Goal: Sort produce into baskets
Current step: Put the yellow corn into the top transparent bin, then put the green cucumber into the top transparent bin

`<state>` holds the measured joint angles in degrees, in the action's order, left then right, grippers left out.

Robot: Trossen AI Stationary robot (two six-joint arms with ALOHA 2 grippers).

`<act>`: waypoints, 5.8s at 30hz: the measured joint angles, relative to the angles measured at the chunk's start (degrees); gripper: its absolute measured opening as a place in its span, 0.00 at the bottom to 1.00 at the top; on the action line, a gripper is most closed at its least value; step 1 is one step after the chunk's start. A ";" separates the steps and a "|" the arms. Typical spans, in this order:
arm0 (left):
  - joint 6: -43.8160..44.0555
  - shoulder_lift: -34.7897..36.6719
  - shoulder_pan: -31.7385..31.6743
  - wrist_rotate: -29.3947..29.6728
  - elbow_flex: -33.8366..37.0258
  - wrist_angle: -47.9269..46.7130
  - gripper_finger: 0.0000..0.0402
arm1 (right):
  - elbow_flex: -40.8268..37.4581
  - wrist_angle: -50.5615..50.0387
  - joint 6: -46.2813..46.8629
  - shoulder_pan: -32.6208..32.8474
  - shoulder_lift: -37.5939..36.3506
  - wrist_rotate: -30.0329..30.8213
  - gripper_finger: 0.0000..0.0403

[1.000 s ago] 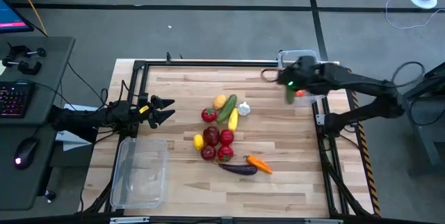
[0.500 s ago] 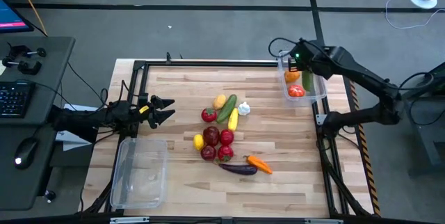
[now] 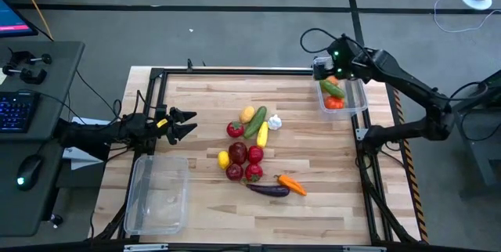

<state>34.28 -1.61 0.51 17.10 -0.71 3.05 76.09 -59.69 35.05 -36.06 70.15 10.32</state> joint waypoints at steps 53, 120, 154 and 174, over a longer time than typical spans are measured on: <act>0.00 0.00 0.00 -0.02 0.00 0.00 0.94 | -0.04 20.69 36.81 35.87 39.38 -5.94 0.30; 0.00 0.02 0.00 -0.02 0.00 0.01 0.94 | -0.11 8.33 20.05 22.96 32.28 -4.80 0.74; 0.00 0.00 0.00 -0.04 -0.01 0.01 0.94 | -5.11 38.02 31.65 26.24 33.64 -5.39 0.74; 0.00 0.00 0.00 0.00 -0.01 -0.01 0.94 | -2.59 41.54 43.43 26.37 44.56 -2.66 0.74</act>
<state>34.28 -1.61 0.51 17.11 -0.72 3.04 73.50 -18.15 78.48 -9.69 114.71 7.67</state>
